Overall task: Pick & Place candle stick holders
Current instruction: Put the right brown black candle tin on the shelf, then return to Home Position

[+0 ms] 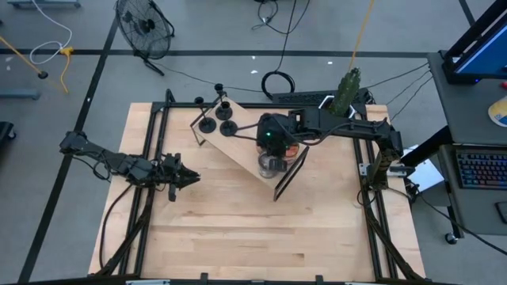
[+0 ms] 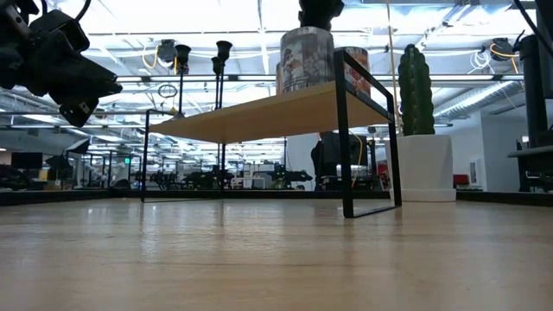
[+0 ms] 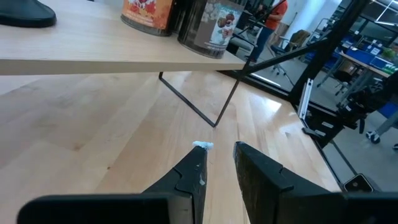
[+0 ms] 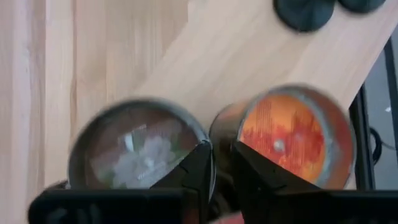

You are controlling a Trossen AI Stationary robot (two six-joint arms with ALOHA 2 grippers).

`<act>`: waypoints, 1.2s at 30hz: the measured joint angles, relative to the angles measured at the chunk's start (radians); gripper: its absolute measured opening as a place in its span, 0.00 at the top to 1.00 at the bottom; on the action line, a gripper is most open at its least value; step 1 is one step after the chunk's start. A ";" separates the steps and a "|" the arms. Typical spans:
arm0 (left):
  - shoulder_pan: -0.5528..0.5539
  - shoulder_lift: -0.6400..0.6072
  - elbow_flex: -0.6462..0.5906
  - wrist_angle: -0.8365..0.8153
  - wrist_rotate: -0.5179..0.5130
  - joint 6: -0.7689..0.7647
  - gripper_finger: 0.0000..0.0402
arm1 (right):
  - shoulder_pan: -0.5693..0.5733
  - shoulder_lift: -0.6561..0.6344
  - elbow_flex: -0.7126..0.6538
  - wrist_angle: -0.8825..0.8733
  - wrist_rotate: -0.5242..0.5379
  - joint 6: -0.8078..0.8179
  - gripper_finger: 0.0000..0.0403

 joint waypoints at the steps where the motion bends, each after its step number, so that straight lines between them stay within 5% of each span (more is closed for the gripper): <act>1: 0.000 0.000 0.000 0.000 0.000 0.000 0.78 | 0.000 0.000 0.000 0.016 0.001 0.000 0.86; 13: 0.000 0.000 0.000 0.000 0.000 -0.002 0.78 | 0.034 0.000 0.000 0.070 0.005 0.029 0.85; 23: 0.000 0.000 0.000 0.032 0.001 -0.004 0.78 | 0.134 -0.060 -0.001 0.070 0.084 0.051 0.99; 27: 0.000 0.000 0.000 0.032 0.001 0.047 0.78 | 0.178 -0.100 -0.001 0.089 0.205 0.086 1.00; 36: 0.000 0.000 0.000 0.033 0.017 0.118 0.78 | 0.235 -0.273 -0.189 0.123 0.281 0.193 1.00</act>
